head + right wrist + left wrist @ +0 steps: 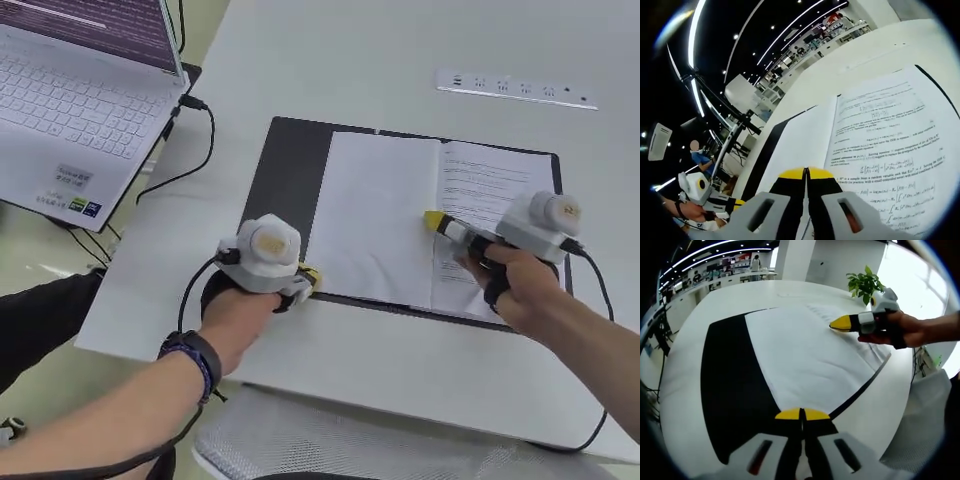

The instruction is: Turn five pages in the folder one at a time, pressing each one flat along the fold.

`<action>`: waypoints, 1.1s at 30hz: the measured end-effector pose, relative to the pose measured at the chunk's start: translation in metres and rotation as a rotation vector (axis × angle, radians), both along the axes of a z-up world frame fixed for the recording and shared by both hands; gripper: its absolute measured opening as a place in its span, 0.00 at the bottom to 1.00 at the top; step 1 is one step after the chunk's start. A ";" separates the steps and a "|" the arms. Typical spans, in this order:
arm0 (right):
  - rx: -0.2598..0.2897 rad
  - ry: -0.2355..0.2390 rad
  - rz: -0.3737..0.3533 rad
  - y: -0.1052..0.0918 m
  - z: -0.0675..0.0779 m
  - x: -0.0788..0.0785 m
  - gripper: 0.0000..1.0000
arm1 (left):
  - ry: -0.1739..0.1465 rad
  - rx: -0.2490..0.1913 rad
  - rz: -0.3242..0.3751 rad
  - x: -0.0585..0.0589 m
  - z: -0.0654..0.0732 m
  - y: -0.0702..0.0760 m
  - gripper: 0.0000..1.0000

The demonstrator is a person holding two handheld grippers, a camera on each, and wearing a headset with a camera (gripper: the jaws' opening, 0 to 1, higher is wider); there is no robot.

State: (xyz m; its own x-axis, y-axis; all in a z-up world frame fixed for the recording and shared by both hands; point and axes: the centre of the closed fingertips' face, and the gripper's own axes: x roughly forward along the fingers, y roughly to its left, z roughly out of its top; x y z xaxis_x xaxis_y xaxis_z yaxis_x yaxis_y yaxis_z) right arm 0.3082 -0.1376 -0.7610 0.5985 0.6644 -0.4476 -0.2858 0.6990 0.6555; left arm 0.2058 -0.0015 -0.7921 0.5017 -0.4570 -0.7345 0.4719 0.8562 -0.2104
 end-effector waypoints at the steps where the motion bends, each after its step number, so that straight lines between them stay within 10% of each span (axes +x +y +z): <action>1: -0.007 -0.002 0.002 0.000 -0.001 -0.001 0.00 | -0.001 0.001 -0.002 0.000 0.000 0.000 0.00; 33: 0.070 -0.051 -0.164 0.000 0.006 0.068 0.00 | -0.007 -0.020 0.030 0.000 -0.002 0.001 0.00</action>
State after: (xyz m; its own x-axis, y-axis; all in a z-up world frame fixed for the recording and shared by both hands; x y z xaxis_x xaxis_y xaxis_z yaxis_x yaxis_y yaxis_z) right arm 0.3758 -0.1374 -0.7548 0.7223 0.5844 -0.3698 -0.2061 0.6923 0.6915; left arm 0.2053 -0.0001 -0.7940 0.5203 -0.4563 -0.7219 0.4475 0.8656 -0.2245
